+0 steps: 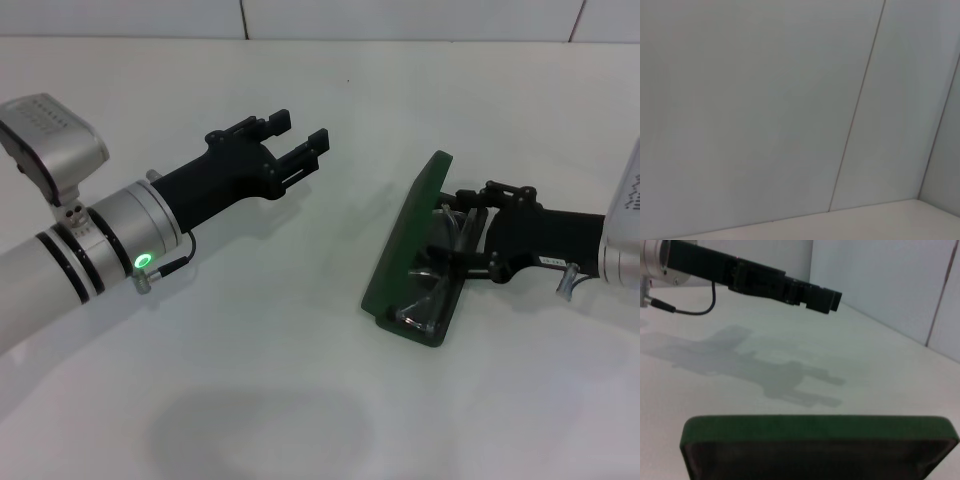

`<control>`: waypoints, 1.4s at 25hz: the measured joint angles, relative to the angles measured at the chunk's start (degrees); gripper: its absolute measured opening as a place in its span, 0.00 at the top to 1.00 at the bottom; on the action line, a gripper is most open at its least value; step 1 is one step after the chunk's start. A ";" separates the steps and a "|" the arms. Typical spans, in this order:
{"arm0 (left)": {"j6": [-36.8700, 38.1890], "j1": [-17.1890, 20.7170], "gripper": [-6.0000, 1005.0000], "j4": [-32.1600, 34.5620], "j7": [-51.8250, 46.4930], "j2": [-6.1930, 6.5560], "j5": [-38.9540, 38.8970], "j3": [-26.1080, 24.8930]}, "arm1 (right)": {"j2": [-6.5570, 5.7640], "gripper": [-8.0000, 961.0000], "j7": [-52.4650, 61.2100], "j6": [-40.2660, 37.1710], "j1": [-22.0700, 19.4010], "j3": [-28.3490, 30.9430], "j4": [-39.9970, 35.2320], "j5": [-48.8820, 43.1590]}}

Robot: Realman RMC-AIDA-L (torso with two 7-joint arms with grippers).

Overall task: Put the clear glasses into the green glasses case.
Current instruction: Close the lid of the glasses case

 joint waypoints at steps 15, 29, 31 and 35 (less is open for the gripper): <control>0.04 0.58 0.37 0.00 0.01 0.00 -0.34 0.00 | 0.16 0.13 0.06 -3.79 -1.82 1.17 -2.22 1.72; 0.01 0.09 0.37 -1.96 -0.02 -0.11 1.66 0.74 | 0.25 0.13 -10.65 -17.00 -4.94 20.84 9.52 22.97; 0.00 -0.76 0.37 -2.58 -0.52 -0.32 5.00 0.83 | 0.13 0.13 -14.30 -20.70 -4.85 22.84 13.31 27.37; 0.17 -1.72 0.37 -2.80 -2.67 -0.60 10.32 1.97 | 0.09 0.13 -15.98 -22.89 -4.90 24.42 15.16 29.19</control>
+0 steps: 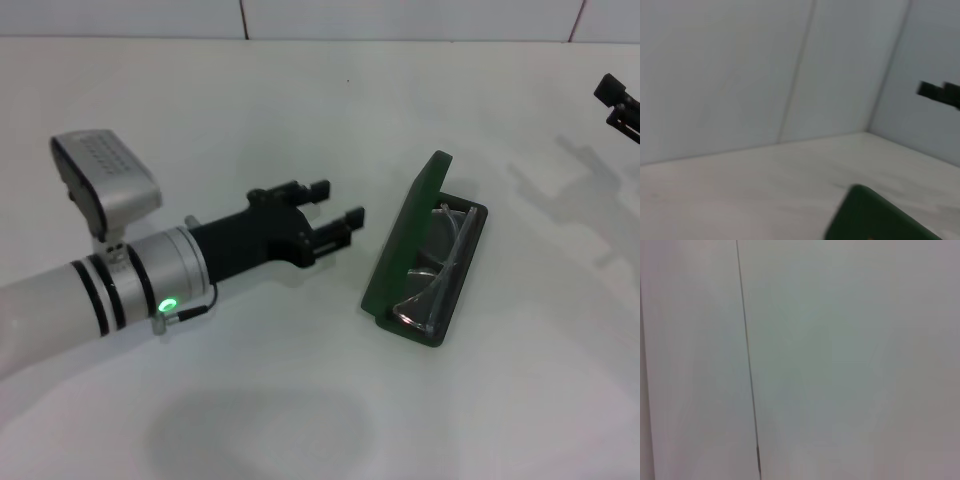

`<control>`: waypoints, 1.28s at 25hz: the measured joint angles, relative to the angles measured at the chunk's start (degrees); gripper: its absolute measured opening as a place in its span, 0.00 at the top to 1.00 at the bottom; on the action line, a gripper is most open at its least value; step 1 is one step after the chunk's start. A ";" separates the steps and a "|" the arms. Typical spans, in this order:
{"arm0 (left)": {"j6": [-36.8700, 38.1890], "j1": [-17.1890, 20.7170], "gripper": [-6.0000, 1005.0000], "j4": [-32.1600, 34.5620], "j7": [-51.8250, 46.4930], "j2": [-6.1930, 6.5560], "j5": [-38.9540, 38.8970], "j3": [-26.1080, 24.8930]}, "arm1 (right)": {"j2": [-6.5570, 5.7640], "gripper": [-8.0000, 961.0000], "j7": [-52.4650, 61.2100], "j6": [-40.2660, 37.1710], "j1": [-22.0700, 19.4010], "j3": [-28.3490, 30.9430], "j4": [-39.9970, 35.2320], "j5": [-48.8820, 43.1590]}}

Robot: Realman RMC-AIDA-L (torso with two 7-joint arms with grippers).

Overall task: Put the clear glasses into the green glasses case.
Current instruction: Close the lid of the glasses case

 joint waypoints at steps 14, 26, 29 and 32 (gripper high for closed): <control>0.32 -1.12 0.37 1.46 -0.80 -0.35 -1.48 5.53 | -1.25 0.13 6.23 4.98 1.93 -1.90 -1.67 -18.91; -0.35 -1.34 0.37 1.39 -0.48 -0.13 -1.59 5.13 | -0.44 0.13 14.04 5.72 1.75 -2.71 -7.12 -39.56; -0.98 -1.75 0.37 1.40 -0.43 -0.11 -1.61 5.08 | -0.24 0.13 13.81 5.78 2.40 -3.94 -7.08 -39.91; -1.80 -1.91 0.37 1.42 -0.41 -0.11 -1.67 5.03 | -0.20 0.13 13.78 5.76 2.78 -5.75 -7.13 -39.87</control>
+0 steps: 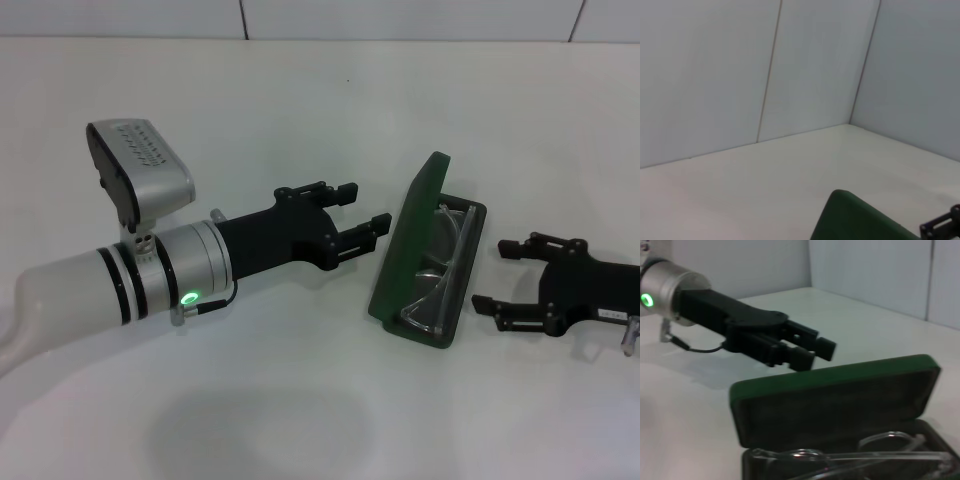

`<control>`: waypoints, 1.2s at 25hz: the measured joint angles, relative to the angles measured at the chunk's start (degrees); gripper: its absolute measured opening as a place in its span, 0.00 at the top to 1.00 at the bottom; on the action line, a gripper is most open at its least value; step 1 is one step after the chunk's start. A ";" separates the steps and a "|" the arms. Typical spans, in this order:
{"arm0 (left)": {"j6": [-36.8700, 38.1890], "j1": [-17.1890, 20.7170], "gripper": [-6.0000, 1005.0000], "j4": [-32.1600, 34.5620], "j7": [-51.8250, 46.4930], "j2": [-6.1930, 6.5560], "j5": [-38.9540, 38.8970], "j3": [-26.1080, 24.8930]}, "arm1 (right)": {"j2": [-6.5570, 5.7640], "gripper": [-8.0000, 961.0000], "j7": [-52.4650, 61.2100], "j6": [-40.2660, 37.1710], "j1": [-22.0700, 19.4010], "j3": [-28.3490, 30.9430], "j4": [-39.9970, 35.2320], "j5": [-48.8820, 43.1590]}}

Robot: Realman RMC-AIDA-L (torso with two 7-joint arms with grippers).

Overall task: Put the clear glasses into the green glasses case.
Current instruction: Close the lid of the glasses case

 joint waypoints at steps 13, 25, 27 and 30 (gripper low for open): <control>-1.56 -0.88 0.37 0.05 0.03 -0.15 -1.26 0.32 | 0.07 0.13 0.02 0.04 1.30 -3.83 -0.35 -0.19; -1.63 -0.94 0.37 -0.18 -0.10 -0.08 -1.26 0.17 | -0.26 0.13 -0.24 1.99 -2.22 -3.53 -5.61 -2.28; -1.63 -0.95 0.37 -0.05 -0.10 -0.08 -1.25 0.16 | -0.10 0.13 -0.26 2.97 -1.78 -3.95 -5.48 -3.04; -1.63 -1.28 0.37 0.00 -0.07 -0.12 -1.25 0.12 | 0.05 0.13 -0.26 4.23 -1.13 -5.37 -5.28 -3.05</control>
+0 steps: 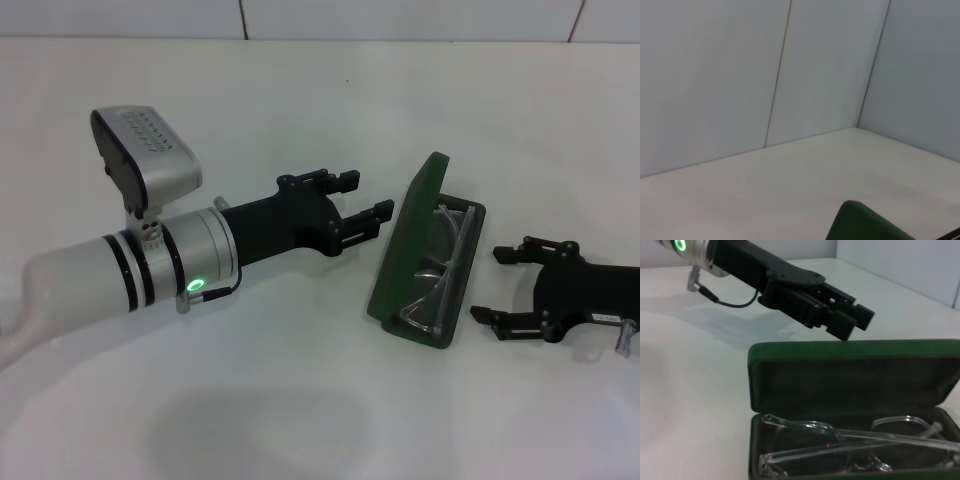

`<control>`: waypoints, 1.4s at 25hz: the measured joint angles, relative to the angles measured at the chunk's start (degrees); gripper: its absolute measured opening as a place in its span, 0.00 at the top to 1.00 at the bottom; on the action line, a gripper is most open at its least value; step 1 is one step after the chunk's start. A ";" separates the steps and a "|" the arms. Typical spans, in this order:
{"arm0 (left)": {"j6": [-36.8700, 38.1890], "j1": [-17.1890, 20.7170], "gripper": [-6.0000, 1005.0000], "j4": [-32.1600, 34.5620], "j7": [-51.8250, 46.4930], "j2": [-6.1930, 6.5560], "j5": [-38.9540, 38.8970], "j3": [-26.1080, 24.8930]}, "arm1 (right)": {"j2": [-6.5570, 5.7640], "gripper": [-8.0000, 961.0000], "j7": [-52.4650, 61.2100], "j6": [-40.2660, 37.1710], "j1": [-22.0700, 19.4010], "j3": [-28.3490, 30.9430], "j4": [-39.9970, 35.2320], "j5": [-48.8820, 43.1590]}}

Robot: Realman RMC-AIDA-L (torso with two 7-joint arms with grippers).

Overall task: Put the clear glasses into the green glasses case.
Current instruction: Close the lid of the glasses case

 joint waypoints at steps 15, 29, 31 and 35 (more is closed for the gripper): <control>0.02 -0.49 0.37 -0.01 0.06 -0.13 -0.01 -0.08 | 0.35 0.13 -0.04 0.44 2.32 -1.33 1.98 0.05; 0.33 -1.60 0.37 2.75 -3.40 -0.22 -0.59 7.74 | 0.71 0.13 -0.03 1.74 3.50 -2.81 2.84 0.39; -0.45 -1.72 0.37 2.82 -3.41 -0.22 -1.93 9.59 | 0.71 0.13 -0.02 1.76 3.59 -2.90 2.92 0.45; -1.92 -1.94 0.37 2.95 -3.40 -0.22 -4.33 12.34 | 0.73 0.13 -0.25 1.97 3.44 -3.58 3.06 1.64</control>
